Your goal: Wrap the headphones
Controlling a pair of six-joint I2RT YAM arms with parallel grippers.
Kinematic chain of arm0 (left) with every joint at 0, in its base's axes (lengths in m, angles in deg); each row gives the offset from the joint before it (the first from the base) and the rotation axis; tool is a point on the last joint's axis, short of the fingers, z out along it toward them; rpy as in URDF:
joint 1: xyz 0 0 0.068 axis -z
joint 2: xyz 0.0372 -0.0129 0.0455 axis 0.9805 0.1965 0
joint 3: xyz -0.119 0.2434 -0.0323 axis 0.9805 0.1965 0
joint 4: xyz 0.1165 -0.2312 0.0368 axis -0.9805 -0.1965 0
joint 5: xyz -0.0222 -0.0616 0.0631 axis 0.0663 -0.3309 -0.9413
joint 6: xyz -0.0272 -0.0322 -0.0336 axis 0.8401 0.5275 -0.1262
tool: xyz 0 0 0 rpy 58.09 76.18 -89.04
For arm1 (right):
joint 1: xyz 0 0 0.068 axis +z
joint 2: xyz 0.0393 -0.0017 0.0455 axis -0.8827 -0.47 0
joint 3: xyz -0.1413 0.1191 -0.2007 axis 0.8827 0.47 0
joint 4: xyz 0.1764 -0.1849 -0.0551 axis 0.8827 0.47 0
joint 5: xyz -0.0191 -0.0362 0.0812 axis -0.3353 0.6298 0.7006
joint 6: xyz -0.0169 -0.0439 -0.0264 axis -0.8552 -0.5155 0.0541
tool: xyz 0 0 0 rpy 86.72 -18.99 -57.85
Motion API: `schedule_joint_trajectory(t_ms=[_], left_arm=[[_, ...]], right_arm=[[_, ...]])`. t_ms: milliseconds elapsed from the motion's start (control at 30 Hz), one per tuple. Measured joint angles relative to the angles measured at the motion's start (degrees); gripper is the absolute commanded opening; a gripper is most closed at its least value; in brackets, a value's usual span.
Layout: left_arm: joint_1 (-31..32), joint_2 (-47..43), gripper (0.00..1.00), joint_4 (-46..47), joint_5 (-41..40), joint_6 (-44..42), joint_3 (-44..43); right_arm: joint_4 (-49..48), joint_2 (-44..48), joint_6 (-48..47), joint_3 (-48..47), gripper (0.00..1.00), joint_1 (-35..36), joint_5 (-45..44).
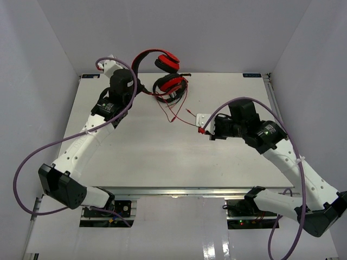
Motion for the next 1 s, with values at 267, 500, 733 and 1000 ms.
schedule_joint_trajectory(t_ms=[267, 500, 733, 1000], left_arm=[[0.2, 7.5, 0.00, 0.5, 8.9, -6.7, 6.8], [0.7, 6.8, 0.00, 1.8, 15.8, -15.2, 22.0], [1.4, -0.7, 0.00, 4.6, 23.8, -23.0, 30.1], [2.2, -7.9, 0.00, 7.5, 32.5, -28.6, 36.5]], right_arm=[[-4.1, -5.3, 5.2, -17.7, 0.08, -4.3, 4.0], [-14.5, -6.1, 12.5, -14.0, 0.08, -10.9, -3.5], [-21.6, -8.1, 18.2, -11.1, 0.08, -18.4, -5.7], [-26.4, -15.3, 24.7, -13.8, 0.08, -28.2, -5.1]])
